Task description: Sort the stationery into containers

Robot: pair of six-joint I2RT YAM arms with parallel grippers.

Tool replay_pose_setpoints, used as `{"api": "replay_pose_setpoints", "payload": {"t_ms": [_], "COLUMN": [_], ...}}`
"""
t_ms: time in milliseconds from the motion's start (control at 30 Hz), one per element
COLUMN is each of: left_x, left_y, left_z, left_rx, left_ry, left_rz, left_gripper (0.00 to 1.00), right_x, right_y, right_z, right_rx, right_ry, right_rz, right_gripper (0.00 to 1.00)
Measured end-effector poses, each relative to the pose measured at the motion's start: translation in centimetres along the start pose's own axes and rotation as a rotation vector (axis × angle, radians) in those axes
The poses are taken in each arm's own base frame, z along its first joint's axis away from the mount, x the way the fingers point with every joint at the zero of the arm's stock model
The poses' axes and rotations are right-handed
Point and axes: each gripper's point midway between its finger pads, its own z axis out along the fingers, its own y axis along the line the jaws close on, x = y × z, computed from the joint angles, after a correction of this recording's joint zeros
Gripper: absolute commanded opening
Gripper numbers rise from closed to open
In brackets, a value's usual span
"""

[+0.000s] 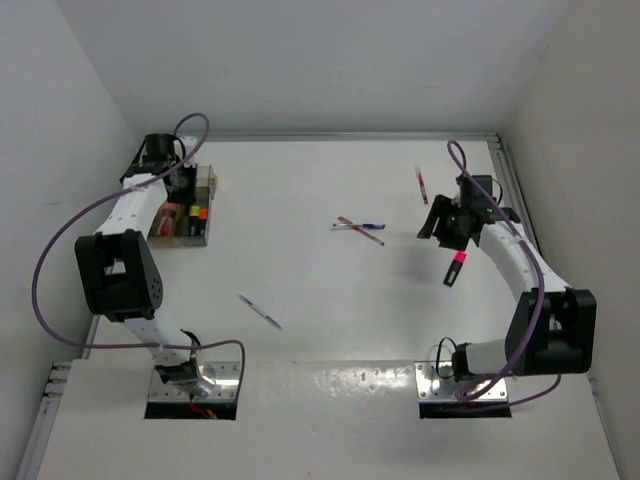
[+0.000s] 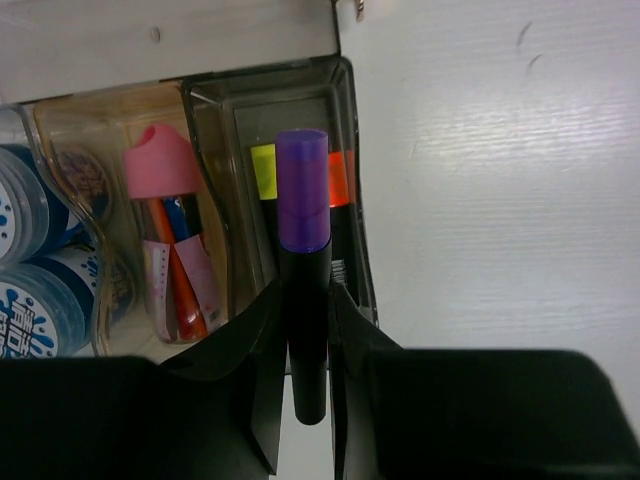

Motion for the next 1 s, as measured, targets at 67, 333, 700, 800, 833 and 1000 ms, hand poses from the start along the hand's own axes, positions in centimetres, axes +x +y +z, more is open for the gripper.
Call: {"api": "replay_pose_setpoints", "payload": {"t_ms": [67, 333, 700, 800, 833, 1000], "left_x": [0.8, 3.6, 1.2, -0.8, -1.7, -5.2], "left_y": [0.3, 1.5, 0.0, -1.1, -1.5, -3.8], "left_z": [0.7, 2.7, 1.0, -1.2, -2.1, -5.5], "left_rx": [-0.014, -0.038, 0.068, 0.103, 0.112, 0.151], "left_ry": [0.034, 0.141, 0.059, -0.02, -0.052, -0.189], "left_rz": [0.008, -0.013, -0.04, -0.03, -0.022, 0.036], "left_gripper": [0.09, 0.56, 0.67, 0.67, 0.68, 0.68], "right_x": [0.0, -0.9, 2.7, 3.2, 3.4, 4.3], "right_y": [-1.8, -6.0, -11.5, -12.4, -12.5, -13.3], "right_z": [0.0, -0.4, 3.1, 3.5, 3.6, 4.7], "right_rx": [0.044, 0.156, 0.317, 0.348, 0.353, 0.379], "right_ry": [0.002, -0.017, 0.182, 0.206, 0.212, 0.258], "right_rz": [0.007, -0.001, 0.052, 0.06, 0.061, 0.064], "right_gripper": [0.59, 0.54, 0.53, 0.52, 0.52, 0.4]}}
